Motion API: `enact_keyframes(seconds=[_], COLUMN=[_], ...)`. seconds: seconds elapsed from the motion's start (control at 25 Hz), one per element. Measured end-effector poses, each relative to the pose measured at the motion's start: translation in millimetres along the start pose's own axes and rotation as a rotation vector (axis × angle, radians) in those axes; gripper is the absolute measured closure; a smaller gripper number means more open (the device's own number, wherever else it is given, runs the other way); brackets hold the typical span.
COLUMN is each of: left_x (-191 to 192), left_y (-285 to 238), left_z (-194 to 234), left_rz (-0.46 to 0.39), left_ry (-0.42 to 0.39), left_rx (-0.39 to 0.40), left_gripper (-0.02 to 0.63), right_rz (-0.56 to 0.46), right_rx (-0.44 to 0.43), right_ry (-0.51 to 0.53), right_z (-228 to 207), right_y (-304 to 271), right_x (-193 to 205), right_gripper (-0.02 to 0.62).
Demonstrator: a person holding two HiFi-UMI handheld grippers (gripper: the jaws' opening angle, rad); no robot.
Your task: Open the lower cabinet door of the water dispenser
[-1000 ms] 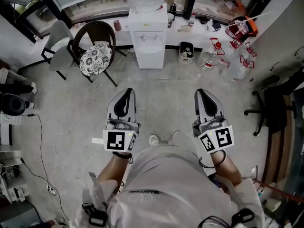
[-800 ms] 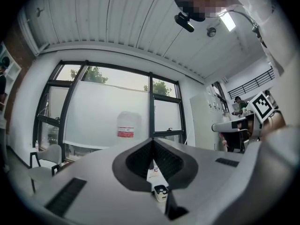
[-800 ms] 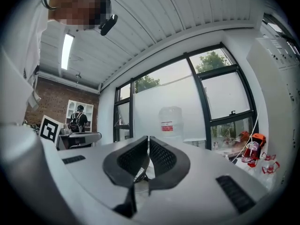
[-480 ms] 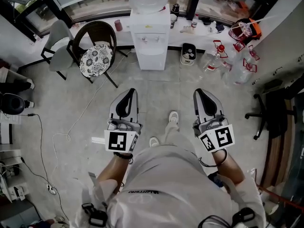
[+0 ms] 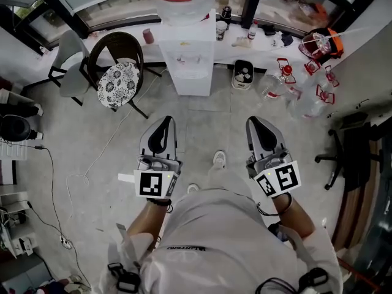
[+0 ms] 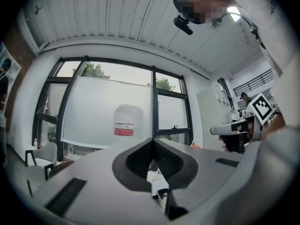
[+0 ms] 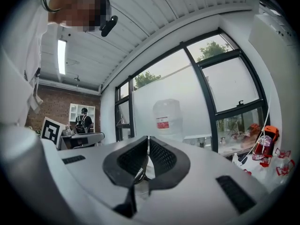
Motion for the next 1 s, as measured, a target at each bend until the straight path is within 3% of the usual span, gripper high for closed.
enact_keyframes(seconds=[0.32,0.64,0.88,1.0], left_x=[16.7,45.5,89.2,129.0], left_y=[-80.1,-134.8,-169.9,-183.0], left_z=[5.6,7.5,25.5,37.8], left_rz=[0.014,0.012,0.04,0.036], left_ry=[-0.006,0.008,0.025,0.009], left_rx=[-0.056,-0.079,-0.046,-0.019], left_gripper=[0.604,0.604,0.604,0.604], right_rz=[0.021,0.039,0.048,0.036], right_rx=[-0.048,-0.139,-0.147,-0.165], right_ry=[-0.011,0.014,-0.004,0.017], right_z=[-72.0,-111.9,-126.2,-130.4], right_y=[-62.0,-122.3,-166.5,-185.4], right_x=[2.6,31.2,69.3,106.3], right_gripper=[0.572,0.572,0.572,0.572])
Point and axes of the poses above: the fingertips, and each gripper's own axes: y backward along the fingers, z to its left, x out of its underside, the point moved 4 cm from there along y, backward along the fingers, and after that the axes turned 6 degrees about x, right-handed, at the moved point
